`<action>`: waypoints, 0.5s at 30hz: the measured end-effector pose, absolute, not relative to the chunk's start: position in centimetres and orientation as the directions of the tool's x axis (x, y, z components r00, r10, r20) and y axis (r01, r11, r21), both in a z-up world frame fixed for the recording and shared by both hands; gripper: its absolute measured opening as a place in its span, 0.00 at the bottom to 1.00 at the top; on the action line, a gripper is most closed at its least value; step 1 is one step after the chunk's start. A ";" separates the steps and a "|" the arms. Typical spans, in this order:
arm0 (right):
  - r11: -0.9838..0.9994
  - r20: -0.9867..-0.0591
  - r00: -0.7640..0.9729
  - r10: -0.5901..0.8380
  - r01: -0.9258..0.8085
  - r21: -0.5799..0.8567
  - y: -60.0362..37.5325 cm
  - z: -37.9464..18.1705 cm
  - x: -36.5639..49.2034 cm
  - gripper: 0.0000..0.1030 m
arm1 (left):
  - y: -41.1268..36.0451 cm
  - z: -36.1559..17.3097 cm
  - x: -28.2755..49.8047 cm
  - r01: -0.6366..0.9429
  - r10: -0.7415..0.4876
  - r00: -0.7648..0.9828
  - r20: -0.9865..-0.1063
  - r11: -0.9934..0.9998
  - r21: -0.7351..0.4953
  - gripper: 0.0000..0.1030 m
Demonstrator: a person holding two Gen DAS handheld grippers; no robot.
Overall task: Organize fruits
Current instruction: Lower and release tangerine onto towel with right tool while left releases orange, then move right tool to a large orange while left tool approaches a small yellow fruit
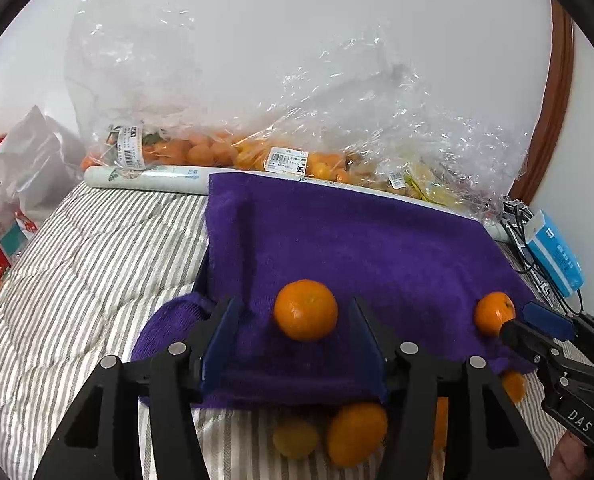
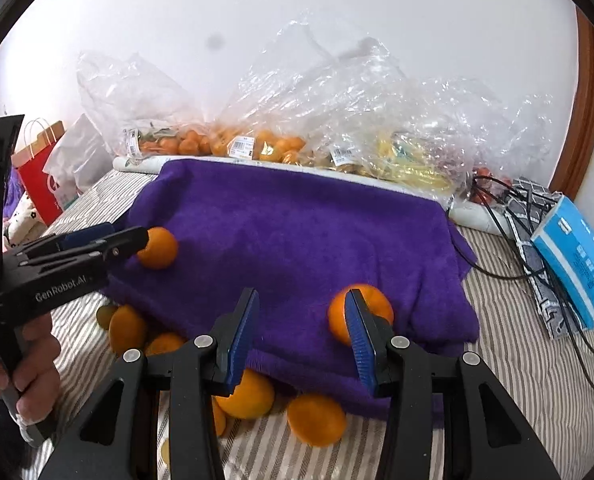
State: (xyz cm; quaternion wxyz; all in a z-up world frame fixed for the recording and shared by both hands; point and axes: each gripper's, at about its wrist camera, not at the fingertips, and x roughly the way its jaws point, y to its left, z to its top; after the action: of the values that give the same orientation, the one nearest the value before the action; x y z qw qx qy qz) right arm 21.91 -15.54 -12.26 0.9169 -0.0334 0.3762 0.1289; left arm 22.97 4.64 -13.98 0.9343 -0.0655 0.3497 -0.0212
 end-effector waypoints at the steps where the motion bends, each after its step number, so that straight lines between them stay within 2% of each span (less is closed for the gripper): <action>1: 0.965 -0.698 0.684 0.211 -0.257 0.040 -15.7 -12.4 21.7 0.43 | 4.7 -14.0 22.7 -0.005 -0.087 0.755 -0.650 0.990 -0.139 0.54; 8: 0.969 -0.719 0.658 0.225 -0.229 0.093 -16.7 -13.4 20.2 0.43 | 5.5 -14.1 20.7 -0.017 -0.076 0.759 -0.647 0.991 -0.136 0.54; 15: 0.966 -0.693 0.678 0.244 -0.228 0.117 -17.4 -13.3 18.4 0.46 | 6.3 -13.7 18.4 -0.014 -0.077 0.777 -0.624 0.990 -0.140 0.56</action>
State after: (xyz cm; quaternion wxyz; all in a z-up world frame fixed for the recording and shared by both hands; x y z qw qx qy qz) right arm 18.40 -17.39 -13.31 0.9160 0.0105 0.3798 0.1290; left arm 18.41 6.32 -13.67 0.9402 -0.0685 0.3333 -0.0168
